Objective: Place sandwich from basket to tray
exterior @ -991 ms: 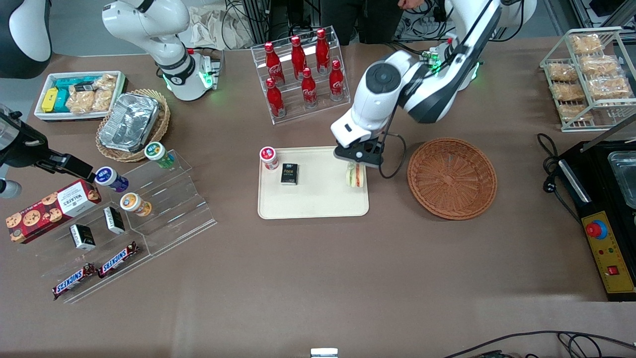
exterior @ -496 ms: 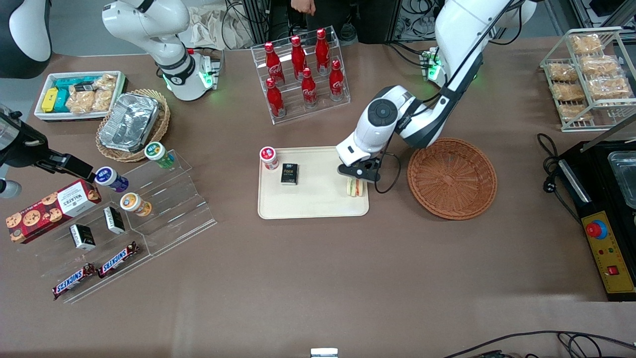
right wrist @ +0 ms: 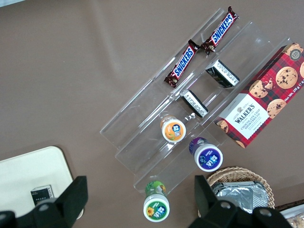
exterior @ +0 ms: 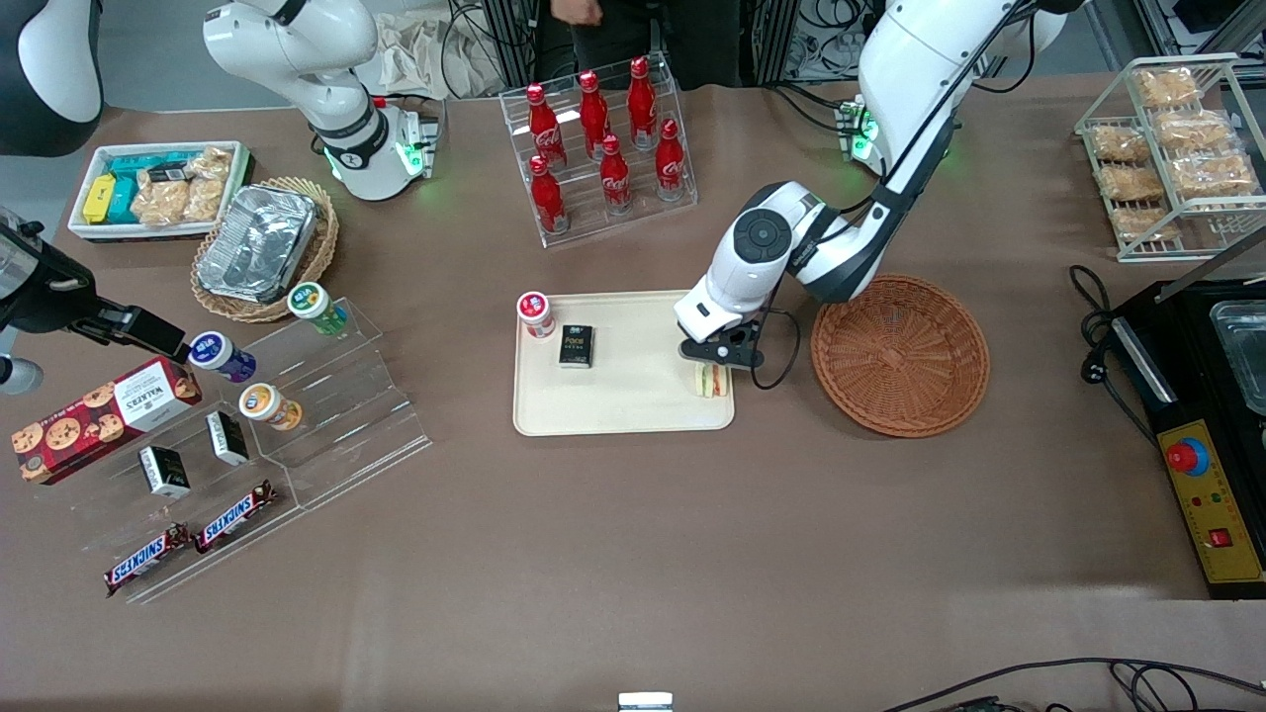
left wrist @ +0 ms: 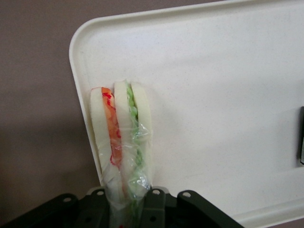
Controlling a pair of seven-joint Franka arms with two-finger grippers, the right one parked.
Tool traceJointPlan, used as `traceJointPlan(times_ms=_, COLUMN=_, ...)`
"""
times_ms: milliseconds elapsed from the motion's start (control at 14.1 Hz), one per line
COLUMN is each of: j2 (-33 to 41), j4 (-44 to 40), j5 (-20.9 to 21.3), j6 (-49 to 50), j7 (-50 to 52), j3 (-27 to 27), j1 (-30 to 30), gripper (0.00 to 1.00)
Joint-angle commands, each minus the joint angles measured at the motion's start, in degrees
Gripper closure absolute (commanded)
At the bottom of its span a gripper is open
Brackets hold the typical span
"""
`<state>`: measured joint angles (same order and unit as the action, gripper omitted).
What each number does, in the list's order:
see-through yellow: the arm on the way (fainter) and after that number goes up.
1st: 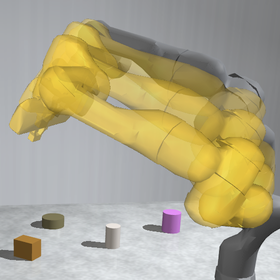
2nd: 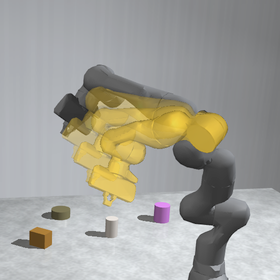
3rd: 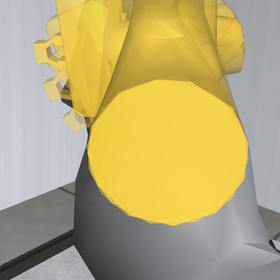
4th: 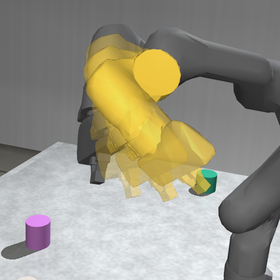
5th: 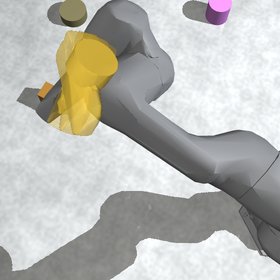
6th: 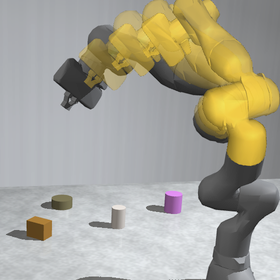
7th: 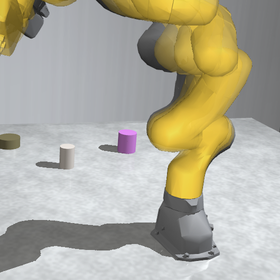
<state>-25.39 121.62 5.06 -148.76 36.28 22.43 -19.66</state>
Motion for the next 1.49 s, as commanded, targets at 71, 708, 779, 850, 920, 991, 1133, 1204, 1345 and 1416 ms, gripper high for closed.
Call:
traceJointPlan(times_ms=71, j2=-1.33, j4=-2.00, j5=0.21, j6=-0.57, j7=0.99, j3=-0.81, j1=-1.09, gripper=0.00)
traceJointPlan(times_ms=708, j2=18.25, j4=-8.83, j5=0.21, j6=19.31, j7=9.84, j3=-1.69, j1=3.92, gripper=0.00)
traceJointPlan(times_ms=779, j2=19.23, j4=-12.34, j5=0.65, j6=25.56, j7=9.17, j3=-3.87, j1=4.01, gripper=0.00)
traceJointPlan(times_ms=850, j2=19.93, j4=-15.51, j5=0.74, j6=30.06, j7=5.16, j3=-5.11, j1=3.92, gripper=0.00)
traceJointPlan(times_ms=920, j2=20.37, j4=-17.80, j5=-0.22, j6=32.80, j7=-1.14, j3=-5.38, j1=4.10, gripper=0.00)
traceJointPlan(times_ms=991, j2=21.51, j4=-18.96, j5=-0.75, j6=35.00, j7=-5.99, j3=-6.95, j1=4.10, gripper=0.00)
traceJointPlan(times_ms=1133, j2=25.19, j4=-18.80, j5=-4.25, j6=38.09, j7=-13.03, j3=-12.04, j1=4.10, gripper=0.00)
traceJointPlan(times_ms=1204, j2=26.52, j4=-18.79, j5=-4.96, j6=39.93, j7=-17.94, j3=-13.89, j1=4.01, gripper=0.00)
traceJointPlan(times_ms=1345, j2=29.15, j4=-18.70, j5=-6.63, j6=44.06, j7=-26.04, j3=-19.15, j1=4.01, gripper=0.00)
traceJointPlan(times_ms=1416, j2=30.21, j4=-18.44, j5=-7.69, j6=45.21, j7=-30.08, j3=-22.05, j1=4.01, gripper=0.00)
